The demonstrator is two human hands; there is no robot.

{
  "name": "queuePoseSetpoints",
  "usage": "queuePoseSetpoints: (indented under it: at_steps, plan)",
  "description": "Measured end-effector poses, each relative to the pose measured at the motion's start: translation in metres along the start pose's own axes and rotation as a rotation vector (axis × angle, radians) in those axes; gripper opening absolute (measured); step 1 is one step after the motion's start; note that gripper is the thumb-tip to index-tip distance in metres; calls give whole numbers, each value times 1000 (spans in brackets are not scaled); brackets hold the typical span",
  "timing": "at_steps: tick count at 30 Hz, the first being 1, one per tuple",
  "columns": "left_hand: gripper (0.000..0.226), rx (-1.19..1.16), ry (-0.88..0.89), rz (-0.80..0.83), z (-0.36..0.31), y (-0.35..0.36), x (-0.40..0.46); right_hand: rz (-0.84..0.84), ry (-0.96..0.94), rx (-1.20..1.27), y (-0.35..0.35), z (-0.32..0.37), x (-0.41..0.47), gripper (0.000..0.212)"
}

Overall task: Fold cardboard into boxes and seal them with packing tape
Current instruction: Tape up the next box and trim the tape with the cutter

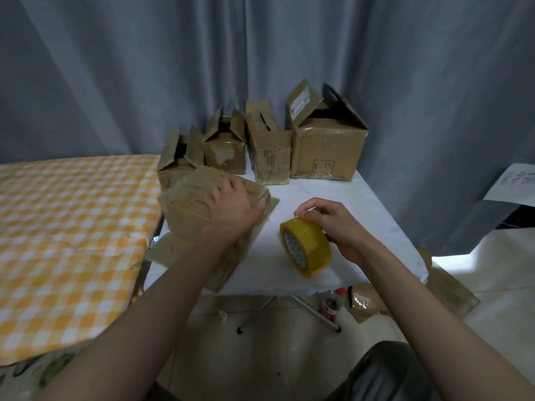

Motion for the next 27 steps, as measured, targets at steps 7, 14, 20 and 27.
queuePoseSetpoints:
  at_steps: [7,14,20,27]
  plan:
    - [31,-231,422,-112,-11,-14,-22,-57,-91,-18,-2,-4,-7,12]
    - [12,-463,323,144,-34,-13,-39,-107,-145,-19,2,-4,-9,13]
    - [9,-428,265,122,-37,-16,-39,-98,2,-65,7,-8,-12,33]
    - [8,-368,382,-1,-44,-28,-48,-34,-63,-19,10,-6,-17,14]
Point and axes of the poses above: each hand's wrist, its own x-axis towards the middle knuckle, its own y-axis out of the palm, z = x × y, the point moved 2 cm from there along x, towards the middle knuckle, and after that the axes turned 6 degrees about -y, right-handed, at the moved point
